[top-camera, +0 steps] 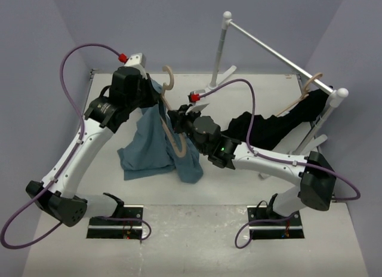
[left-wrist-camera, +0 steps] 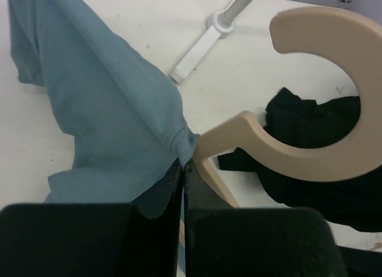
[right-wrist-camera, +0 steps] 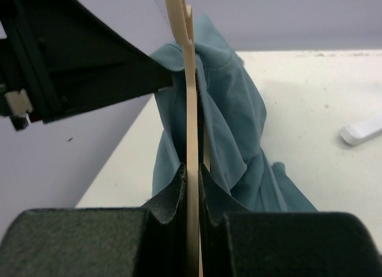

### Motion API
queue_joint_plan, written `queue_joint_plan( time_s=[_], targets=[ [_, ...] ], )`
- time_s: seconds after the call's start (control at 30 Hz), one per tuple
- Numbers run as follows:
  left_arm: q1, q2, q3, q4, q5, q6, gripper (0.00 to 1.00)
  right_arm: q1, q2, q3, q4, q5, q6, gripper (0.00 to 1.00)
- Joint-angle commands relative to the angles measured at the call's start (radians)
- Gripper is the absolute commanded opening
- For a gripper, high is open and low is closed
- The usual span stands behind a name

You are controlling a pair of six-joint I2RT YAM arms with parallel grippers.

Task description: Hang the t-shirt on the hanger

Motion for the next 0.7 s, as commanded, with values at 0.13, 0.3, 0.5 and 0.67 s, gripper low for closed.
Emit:
queue_joint_plan(
  time_s=[0.13,0.3,0.5,0.67],
  targets=[
    [0.055,0.037,0.147,-0.008,0.051,0.025,0.0,-0.031,-0.198,-0.15,0.369,-0.133,-0.101,0.0],
    [0.055,0.069,0.188,0.049,0.296,0.064,0.0,-0.091,-0.182,-0.147,0.322,-0.251,-0.101,0.0],
    [0.01,-0.008,0.187,0.081,0.508,0.119,0.0,-0.27,-0.114,-0.164,0.353,-0.489,0.077,0.0],
    [-0.001,-0.075,0.104,0.066,0.545,0.149,0.0,-0.285,-0.142,-0.13,0.331,-0.494,0.059,0.0]
  ],
)
